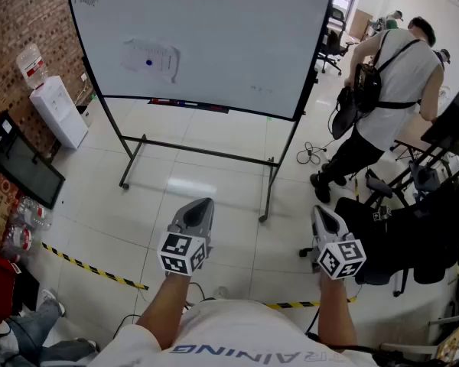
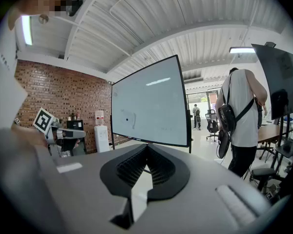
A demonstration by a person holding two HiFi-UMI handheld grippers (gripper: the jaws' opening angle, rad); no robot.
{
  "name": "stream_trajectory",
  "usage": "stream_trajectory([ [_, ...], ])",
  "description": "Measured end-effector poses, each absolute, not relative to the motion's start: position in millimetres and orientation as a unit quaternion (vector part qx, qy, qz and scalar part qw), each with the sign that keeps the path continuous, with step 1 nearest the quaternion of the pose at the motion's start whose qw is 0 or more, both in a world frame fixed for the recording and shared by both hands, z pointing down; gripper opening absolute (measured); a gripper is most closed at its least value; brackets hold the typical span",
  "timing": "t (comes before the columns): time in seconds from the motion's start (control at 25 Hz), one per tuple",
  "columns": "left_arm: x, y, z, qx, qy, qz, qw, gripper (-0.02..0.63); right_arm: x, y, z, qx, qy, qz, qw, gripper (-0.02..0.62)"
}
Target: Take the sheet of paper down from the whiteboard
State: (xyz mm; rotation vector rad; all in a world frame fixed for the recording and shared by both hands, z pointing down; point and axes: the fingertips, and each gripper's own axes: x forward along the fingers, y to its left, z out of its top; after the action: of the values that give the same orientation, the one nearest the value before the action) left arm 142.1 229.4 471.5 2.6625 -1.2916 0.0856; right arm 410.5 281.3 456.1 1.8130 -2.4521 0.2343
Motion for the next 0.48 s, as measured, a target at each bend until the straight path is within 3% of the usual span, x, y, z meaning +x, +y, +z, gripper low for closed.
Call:
stream_trajectory([
  [0.48,32.9,181.4,484.1,0.862,-0.494,0.023,0.109,0.002,305.6,200.2,477.4,0.533,-0.839,0.095,0.057,0.006],
])
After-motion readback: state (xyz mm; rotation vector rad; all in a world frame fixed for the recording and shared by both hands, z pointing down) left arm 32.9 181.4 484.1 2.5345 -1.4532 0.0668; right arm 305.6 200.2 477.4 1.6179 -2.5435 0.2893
